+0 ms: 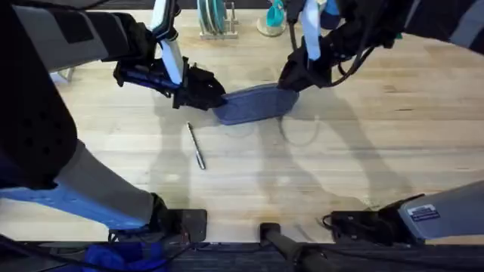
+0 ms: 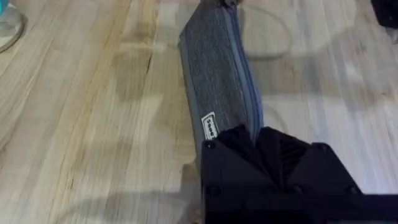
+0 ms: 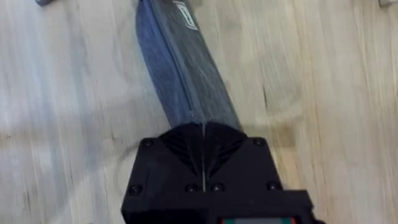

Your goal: Unzip the bag, pick up the pens from the table one at a time and place them inside, then zip the bag closed.

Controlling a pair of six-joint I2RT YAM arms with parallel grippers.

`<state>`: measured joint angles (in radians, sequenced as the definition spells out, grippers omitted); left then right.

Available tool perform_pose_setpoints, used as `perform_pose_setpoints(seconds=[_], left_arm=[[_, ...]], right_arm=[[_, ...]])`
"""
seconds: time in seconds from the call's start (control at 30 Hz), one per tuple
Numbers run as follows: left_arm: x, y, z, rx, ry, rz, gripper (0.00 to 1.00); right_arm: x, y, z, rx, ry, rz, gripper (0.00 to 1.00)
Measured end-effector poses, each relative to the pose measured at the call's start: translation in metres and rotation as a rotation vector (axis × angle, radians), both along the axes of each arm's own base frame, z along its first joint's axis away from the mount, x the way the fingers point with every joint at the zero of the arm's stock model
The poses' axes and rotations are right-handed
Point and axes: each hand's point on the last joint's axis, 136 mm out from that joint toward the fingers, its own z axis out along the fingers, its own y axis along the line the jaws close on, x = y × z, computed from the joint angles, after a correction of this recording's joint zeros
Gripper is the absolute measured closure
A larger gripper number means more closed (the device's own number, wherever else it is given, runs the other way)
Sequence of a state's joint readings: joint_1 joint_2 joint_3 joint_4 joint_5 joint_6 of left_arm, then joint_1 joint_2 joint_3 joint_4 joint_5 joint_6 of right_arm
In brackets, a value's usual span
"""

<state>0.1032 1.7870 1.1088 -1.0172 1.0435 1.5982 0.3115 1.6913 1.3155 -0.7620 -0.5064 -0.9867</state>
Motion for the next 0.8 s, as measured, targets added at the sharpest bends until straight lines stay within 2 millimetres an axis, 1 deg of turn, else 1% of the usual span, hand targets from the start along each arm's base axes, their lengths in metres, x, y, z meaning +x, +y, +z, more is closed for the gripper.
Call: perform_pose_setpoints(seconds=[0.2, 0.43, 0.8], left_arm=[[0.000, 0.000, 0.000, 0.000, 0.000, 0.000, 0.959], [0.000, 0.000, 0.000, 0.000, 0.000, 0.000, 0.959], [0.000, 0.000, 0.000, 0.000, 0.000, 0.000, 0.959]], right_arm=[[-0.005, 0.016, 0.002, 0.009, -0.008, 0.030, 0.971], [-0.006, 0.029, 0.004, 0.024, -0.021, 0.035, 0.972], [-0.013, 0.052, 0.007, 0.037, -0.040, 0.069, 0.972]])
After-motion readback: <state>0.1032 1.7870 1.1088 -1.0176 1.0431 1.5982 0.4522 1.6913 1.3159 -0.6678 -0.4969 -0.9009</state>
